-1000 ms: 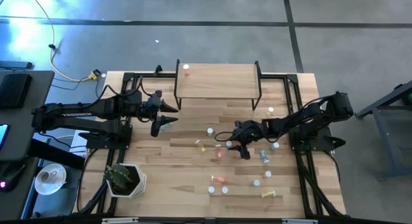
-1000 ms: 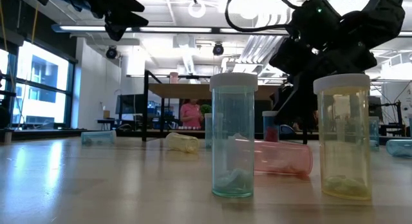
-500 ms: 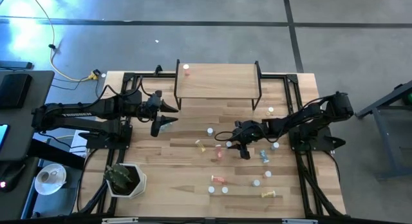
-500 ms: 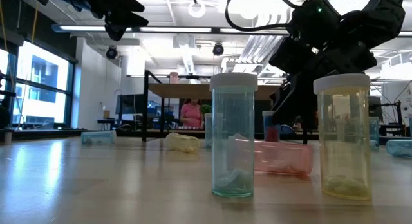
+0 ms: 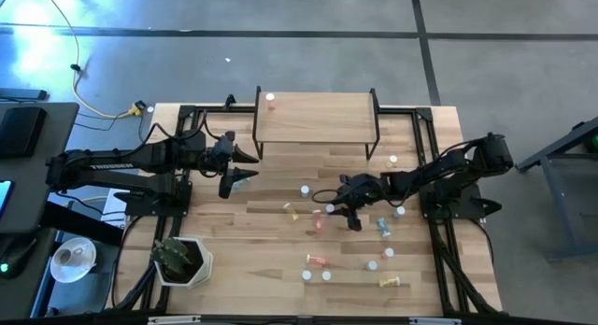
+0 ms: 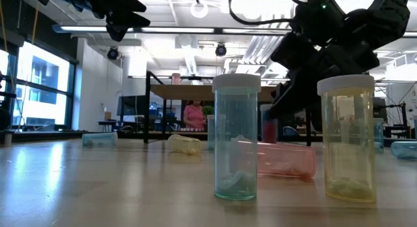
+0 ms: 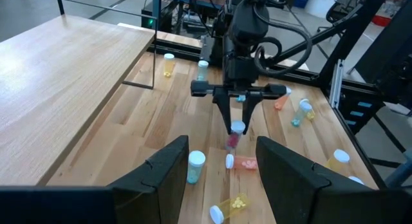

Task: Pick and place medicine bottles onto shelf by color
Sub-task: Put the blue pill bottle on the shelf

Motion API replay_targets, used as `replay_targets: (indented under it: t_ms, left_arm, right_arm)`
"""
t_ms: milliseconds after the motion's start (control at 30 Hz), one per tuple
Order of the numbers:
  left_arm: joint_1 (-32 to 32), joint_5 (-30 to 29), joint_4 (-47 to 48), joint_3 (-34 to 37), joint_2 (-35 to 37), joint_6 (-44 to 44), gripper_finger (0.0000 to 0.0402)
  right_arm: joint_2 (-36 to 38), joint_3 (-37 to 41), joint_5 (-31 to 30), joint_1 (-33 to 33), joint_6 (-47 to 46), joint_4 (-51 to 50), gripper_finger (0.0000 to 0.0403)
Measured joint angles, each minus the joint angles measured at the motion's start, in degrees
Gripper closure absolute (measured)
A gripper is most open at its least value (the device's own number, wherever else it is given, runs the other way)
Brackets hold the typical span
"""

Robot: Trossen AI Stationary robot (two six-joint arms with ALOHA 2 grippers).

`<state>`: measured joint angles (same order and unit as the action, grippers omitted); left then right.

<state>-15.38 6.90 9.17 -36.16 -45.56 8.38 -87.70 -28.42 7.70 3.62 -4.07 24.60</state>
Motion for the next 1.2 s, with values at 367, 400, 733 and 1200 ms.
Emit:
replay_targets:
  t_ms: [367, 400, 733, 1200]
  left_arm:
    - [0.0, -0.02, 0.0, 0.0, 0.0, 0.0, 0.0229]
    - [0.0, -0.02, 0.0, 0.0, 0.0, 0.0, 0.0229]
    - [0.0, -0.02, 0.02, -0.02, 0.0, -1.45, 0.0229]
    - [0.0, -0.03, 0.02, -0.02, 0.0, -1.51, 0.0229]
  right_arm:
    - [0.0, 0.0, 0.07, -4.79, -0.06, 6.34, 0.0297]
    - [0.0, 0.0, 0.07, -5.35, -0.24, 6.95, 0.0297]
    - [0.04, -6.9, 3.76, -11.25, -0.89, 3.22, 0.0297]
    - [0.04, -29.29, 9.82, -22.7, 7.75, -20.44, 0.0297]
